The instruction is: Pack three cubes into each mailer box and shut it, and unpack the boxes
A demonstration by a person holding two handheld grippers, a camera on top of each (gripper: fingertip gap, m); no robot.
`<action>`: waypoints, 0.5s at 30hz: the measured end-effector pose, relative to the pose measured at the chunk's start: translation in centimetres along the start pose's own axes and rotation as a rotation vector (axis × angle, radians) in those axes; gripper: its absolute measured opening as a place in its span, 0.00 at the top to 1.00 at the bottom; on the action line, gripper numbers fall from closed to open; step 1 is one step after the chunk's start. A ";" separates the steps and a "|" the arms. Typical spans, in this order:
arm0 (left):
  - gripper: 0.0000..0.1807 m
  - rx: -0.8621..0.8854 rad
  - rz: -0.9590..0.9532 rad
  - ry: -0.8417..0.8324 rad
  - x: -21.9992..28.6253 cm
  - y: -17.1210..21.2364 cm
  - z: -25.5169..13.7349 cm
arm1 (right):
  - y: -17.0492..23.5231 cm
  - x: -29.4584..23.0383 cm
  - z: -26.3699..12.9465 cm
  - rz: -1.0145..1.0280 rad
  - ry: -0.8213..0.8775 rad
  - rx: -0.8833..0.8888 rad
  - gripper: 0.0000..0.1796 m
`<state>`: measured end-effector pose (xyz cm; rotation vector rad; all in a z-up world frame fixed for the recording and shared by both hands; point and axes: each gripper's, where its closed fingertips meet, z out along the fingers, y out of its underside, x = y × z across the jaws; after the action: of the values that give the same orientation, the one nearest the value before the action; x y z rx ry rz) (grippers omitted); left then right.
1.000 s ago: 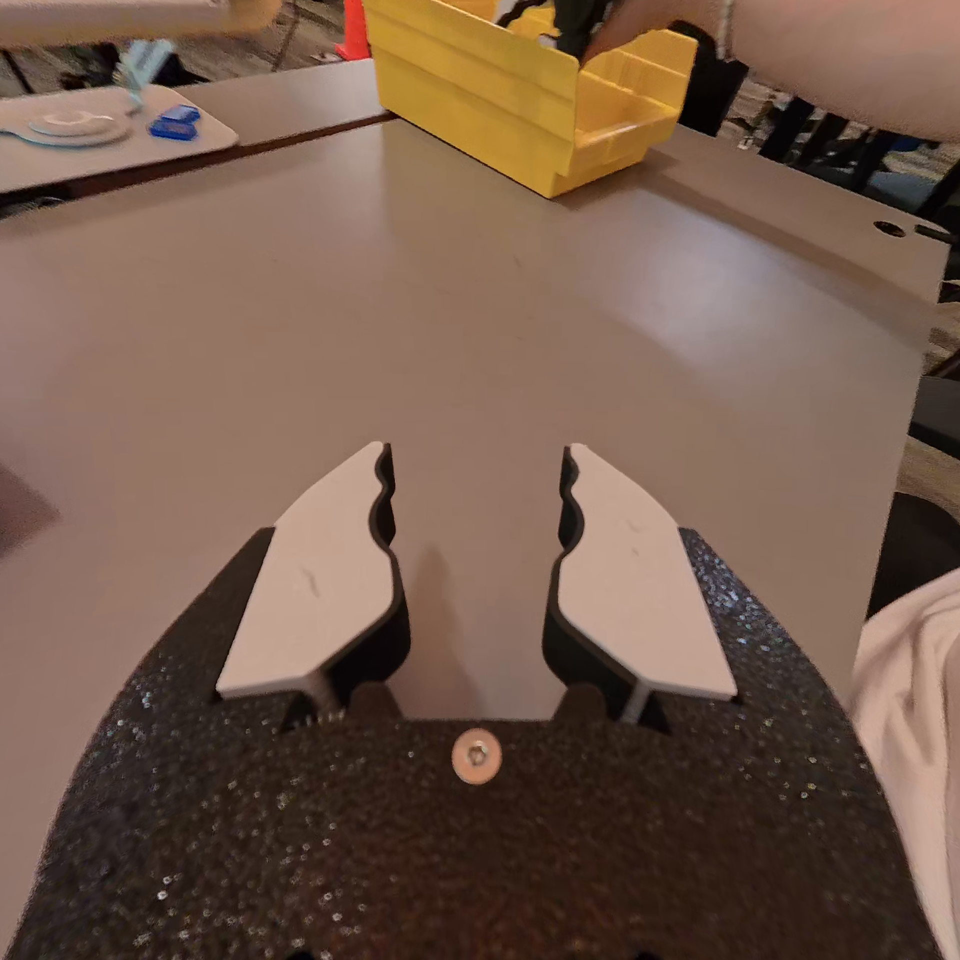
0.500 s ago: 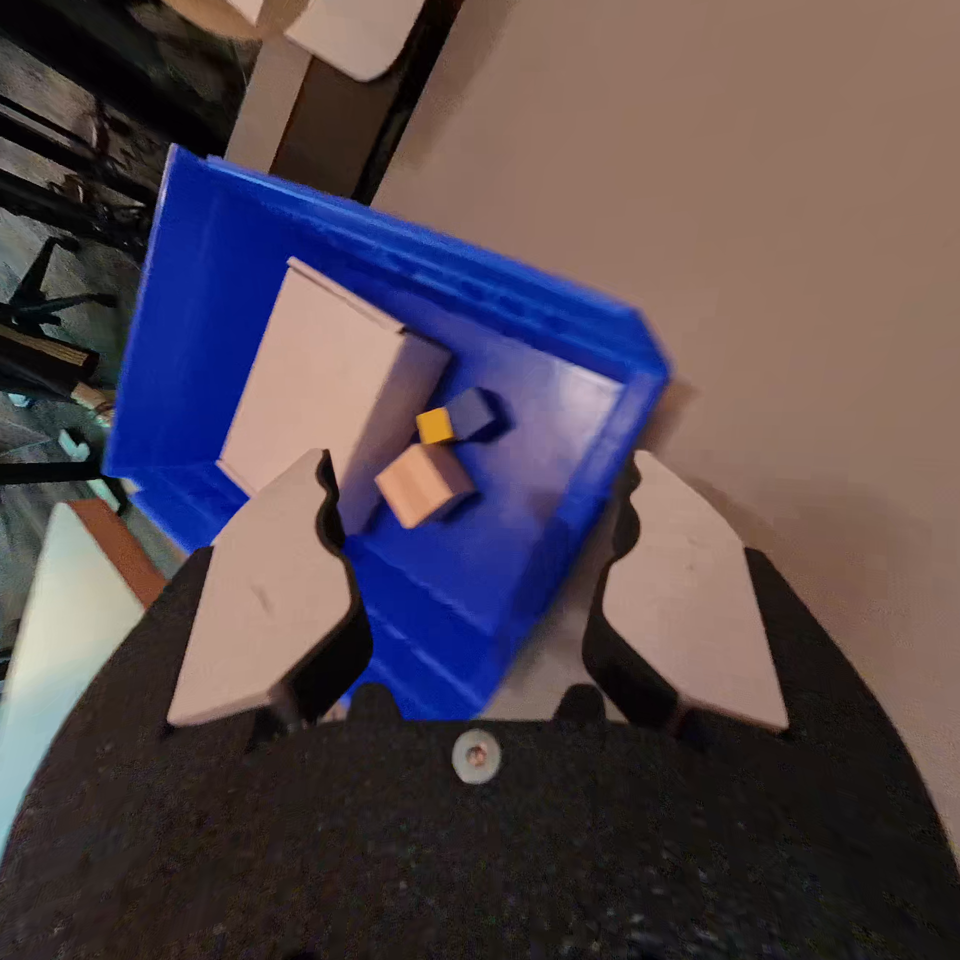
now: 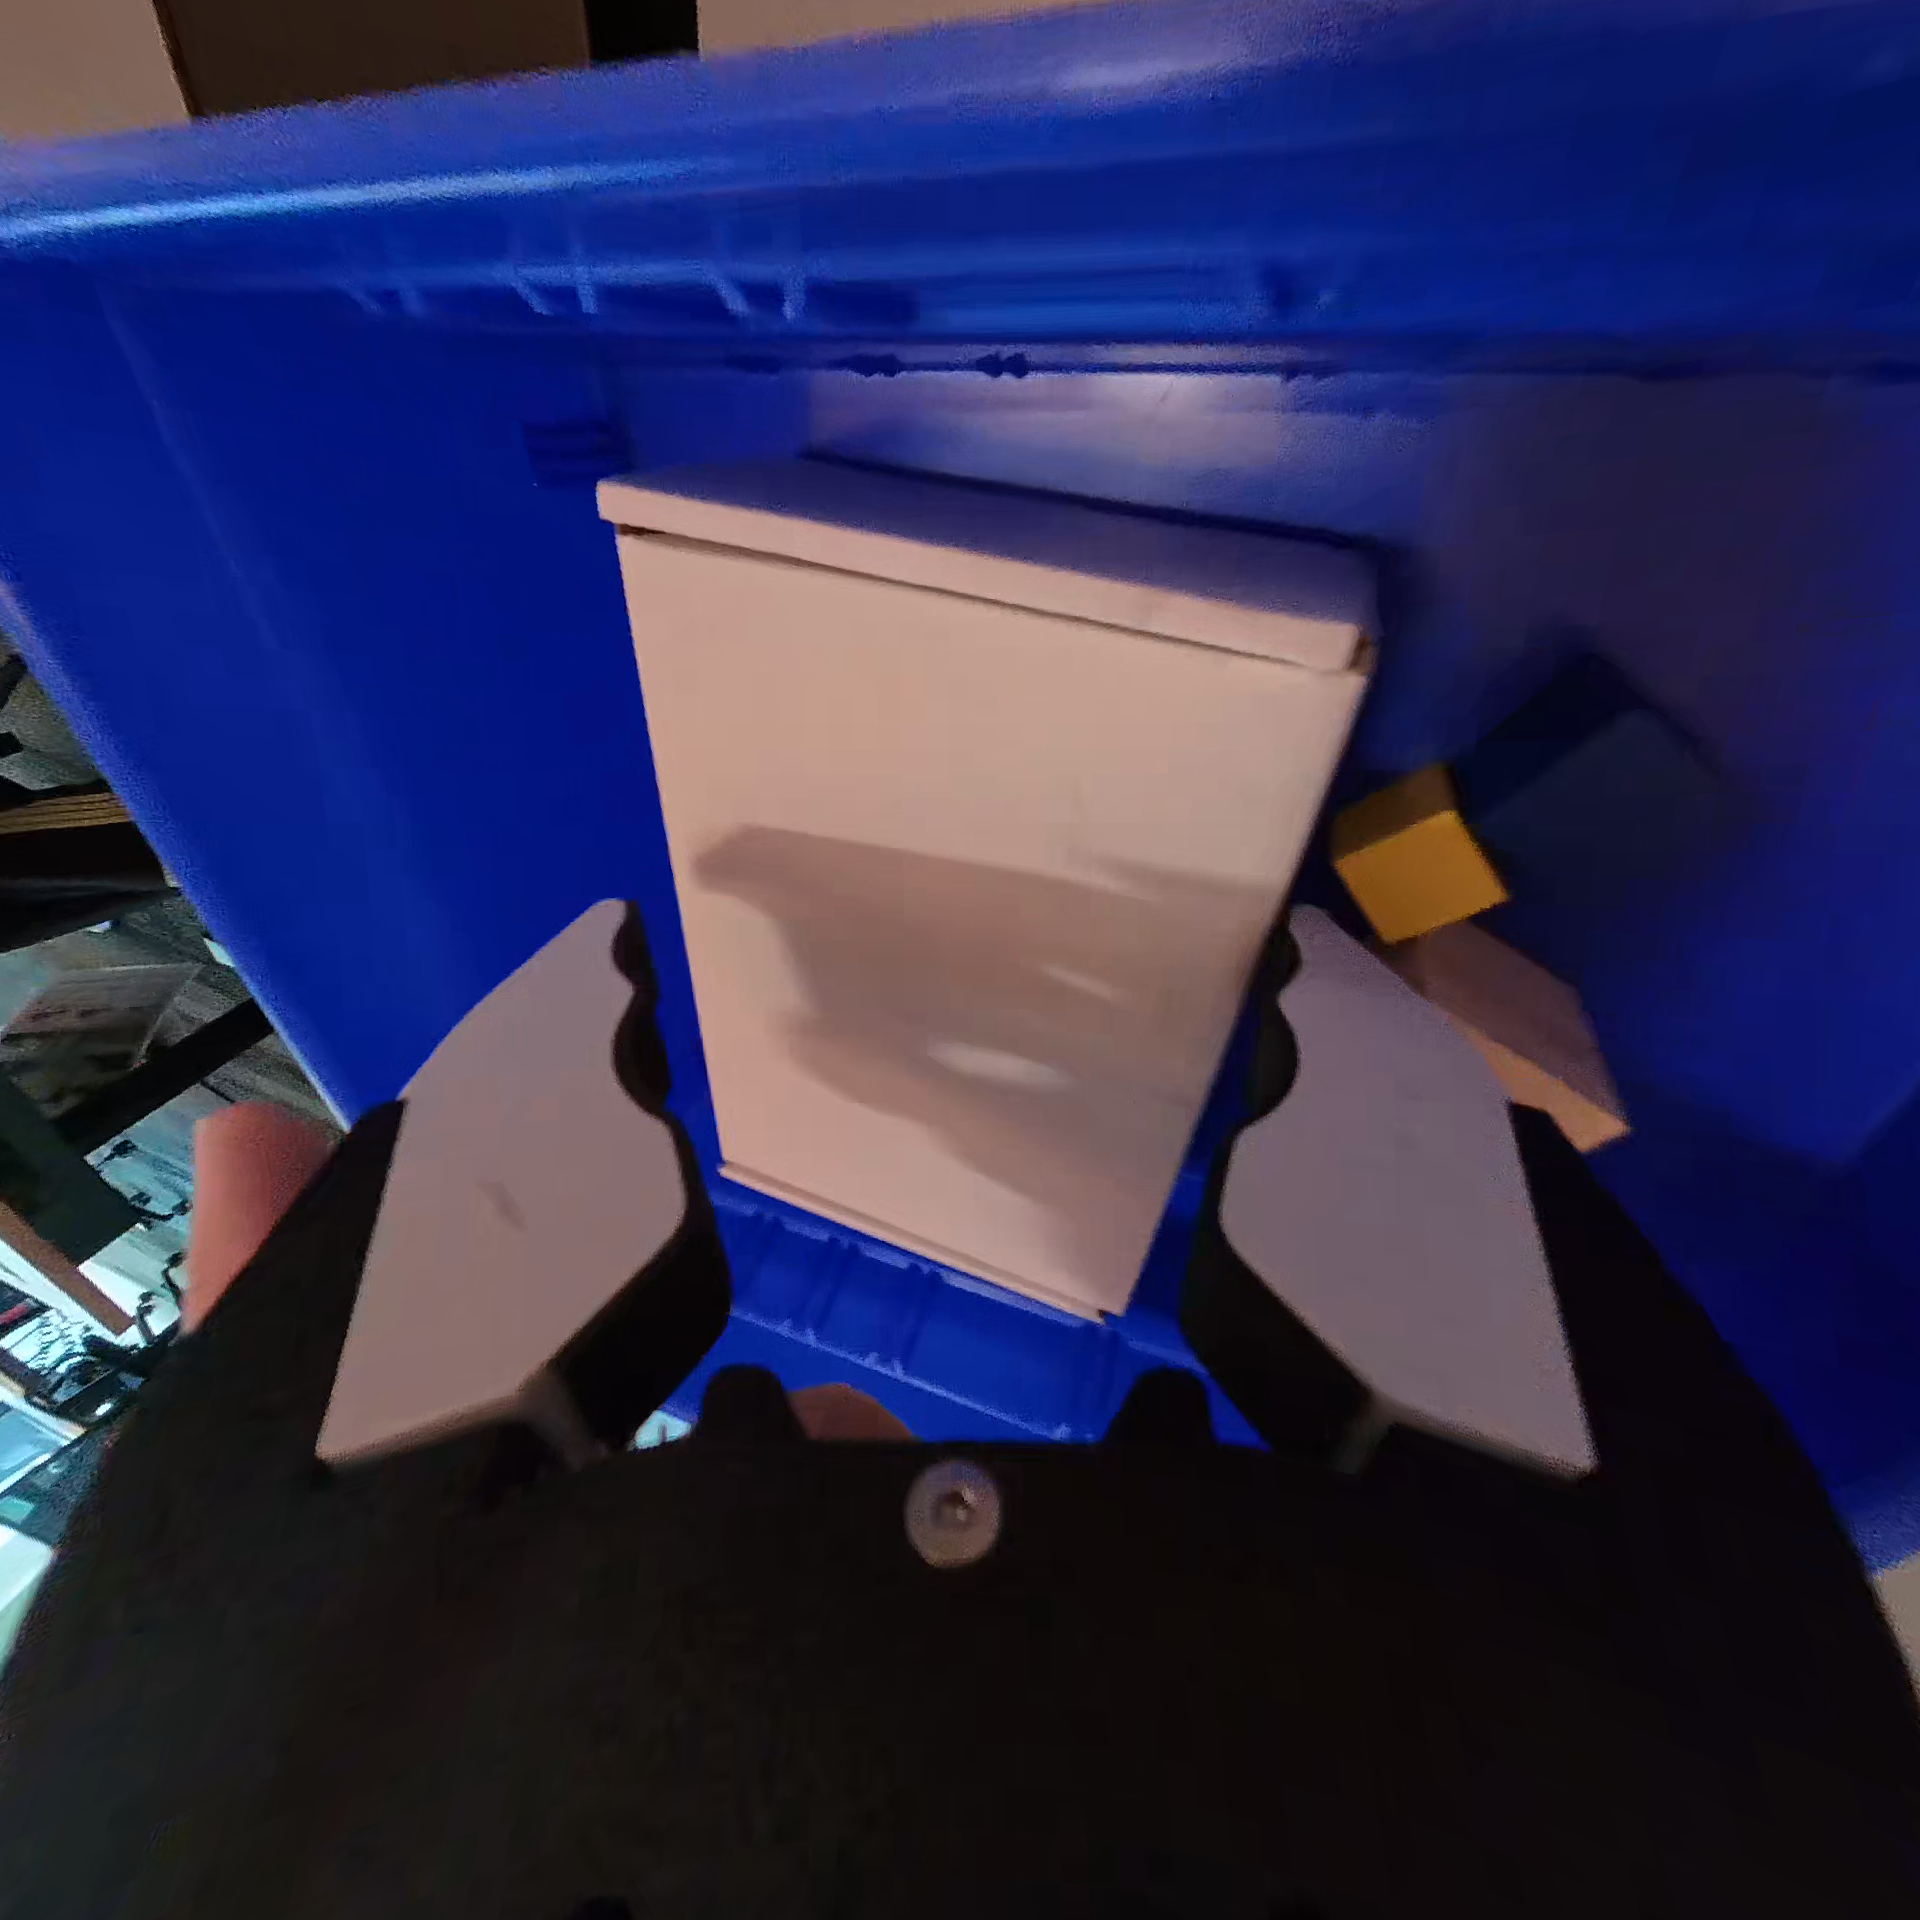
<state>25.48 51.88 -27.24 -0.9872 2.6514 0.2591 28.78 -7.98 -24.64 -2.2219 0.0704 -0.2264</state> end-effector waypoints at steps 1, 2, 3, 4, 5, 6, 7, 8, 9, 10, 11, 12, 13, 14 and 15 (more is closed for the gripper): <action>0.35 -0.010 0.004 0.011 -0.3 0.2 0.5 | 0.4 0.1 0.0 0.017 0.001 0.000 0.48; 0.31 -0.016 -0.001 0.035 -0.4 0.3 1.0 | 0.6 0.2 0.0 0.037 -0.004 -0.002 0.48; 0.29 -0.020 -0.017 0.058 -0.5 0.4 1.5 | 0.7 0.2 0.0 0.054 -0.012 0.000 0.48; 0.28 -0.029 -0.035 0.086 -0.4 0.6 2.1 | 0.6 0.0 0.0 0.061 -0.024 0.009 0.48; 0.25 -0.037 -0.050 0.131 -0.1 0.8 2.6 | 0.5 -0.2 0.0 0.057 -0.037 0.017 0.48; 0.22 -0.039 -0.067 0.178 0.3 0.9 3.0 | 0.4 -0.4 0.0 0.048 -0.047 0.019 0.48; 0.20 -0.042 -0.089 0.219 0.8 1.0 3.5 | 0.4 -0.6 0.0 0.036 -0.054 0.015 0.48; 0.19 -0.054 -0.103 0.223 0.9 1.2 4.0 | 0.5 -0.7 0.1 0.023 -0.058 0.008 0.48; 0.17 -0.051 -0.098 0.214 0.8 1.3 4.3 | 0.7 -0.8 0.2 0.012 -0.060 -0.001 0.48; 0.17 -0.044 -0.098 0.215 0.8 1.3 4.3 | 0.9 -0.8 0.4 0.007 -0.063 -0.009 0.48; 0.17 -0.050 -0.101 0.213 0.8 1.3 4.3 | 1.0 -0.9 0.6 0.008 -0.068 -0.013 0.48; 0.17 -0.066 -0.097 0.209 0.8 1.4 4.3 | 1.0 -1.1 0.8 0.012 -0.075 -0.011 0.48; 0.17 -0.086 -0.095 0.208 0.8 1.5 4.3 | 0.9 -1.2 1.0 0.015 -0.079 -0.005 0.48; 0.17 -0.109 -0.102 0.206 0.8 1.7 4.2 | 0.7 -1.2 1.3 0.014 -0.082 0.001 0.49; 0.17 -0.119 -0.103 0.198 0.8 1.7 4.2 | 0.4 -1.2 1.5 0.010 -0.083 0.007 0.49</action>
<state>24.70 53.83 -31.31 -1.2426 2.7767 0.3140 27.90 -6.92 -26.04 -2.2206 0.0355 -0.1284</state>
